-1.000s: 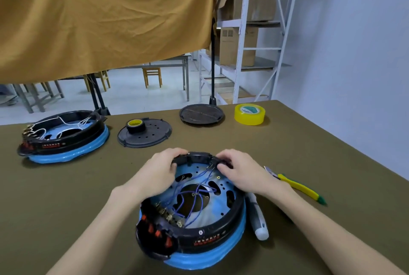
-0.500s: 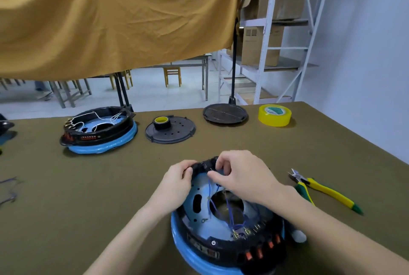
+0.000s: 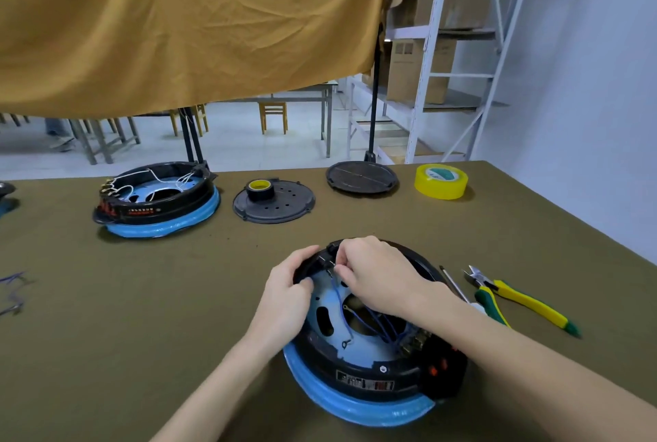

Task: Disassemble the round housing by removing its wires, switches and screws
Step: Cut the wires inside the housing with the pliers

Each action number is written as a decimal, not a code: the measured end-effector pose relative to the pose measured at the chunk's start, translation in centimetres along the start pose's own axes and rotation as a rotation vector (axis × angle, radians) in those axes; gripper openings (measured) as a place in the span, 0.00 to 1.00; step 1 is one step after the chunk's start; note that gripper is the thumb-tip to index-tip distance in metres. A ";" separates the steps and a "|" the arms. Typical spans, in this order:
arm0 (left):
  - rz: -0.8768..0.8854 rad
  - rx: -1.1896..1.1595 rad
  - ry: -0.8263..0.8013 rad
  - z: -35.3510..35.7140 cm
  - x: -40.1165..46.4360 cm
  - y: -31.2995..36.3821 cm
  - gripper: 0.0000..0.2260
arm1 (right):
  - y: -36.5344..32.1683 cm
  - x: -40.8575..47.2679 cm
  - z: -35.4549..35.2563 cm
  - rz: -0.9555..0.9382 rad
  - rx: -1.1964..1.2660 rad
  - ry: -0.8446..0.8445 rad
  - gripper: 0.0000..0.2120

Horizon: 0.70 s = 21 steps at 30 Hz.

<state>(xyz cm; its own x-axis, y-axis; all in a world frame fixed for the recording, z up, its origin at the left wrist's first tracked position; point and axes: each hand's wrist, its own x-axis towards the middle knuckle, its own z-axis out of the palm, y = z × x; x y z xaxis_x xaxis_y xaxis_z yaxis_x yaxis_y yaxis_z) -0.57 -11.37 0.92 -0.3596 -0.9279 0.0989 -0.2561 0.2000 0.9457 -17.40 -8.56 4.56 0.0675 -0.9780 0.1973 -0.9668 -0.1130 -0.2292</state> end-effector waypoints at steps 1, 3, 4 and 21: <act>-0.010 -0.006 0.047 0.5 -0.4 -0.2 0.26 | -0.2 0.1 0.0 0.013 0.023 -0.006 0.08; -0.024 -0.007 0.119 1.3 -1.5 -0.5 0.26 | -0.7 0.2 0.1 0.023 0.059 -0.013 0.08; -0.025 -0.003 0.151 1.6 -1.9 -0.6 0.26 | -0.9 0.2 0.2 0.020 0.062 -0.018 0.09; -0.039 -0.020 0.156 1.5 -2.6 0.0 0.28 | -0.2 0.6 0.9 -0.127 0.185 0.047 0.06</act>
<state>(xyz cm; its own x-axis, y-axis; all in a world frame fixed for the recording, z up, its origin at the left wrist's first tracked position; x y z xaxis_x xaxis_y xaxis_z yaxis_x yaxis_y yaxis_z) -0.99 -8.47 0.21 -0.2051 -0.9728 0.1075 -0.2492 0.1581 0.9555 -16.94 -9.27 3.83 0.1702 -0.9451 0.2791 -0.8891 -0.2693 -0.3700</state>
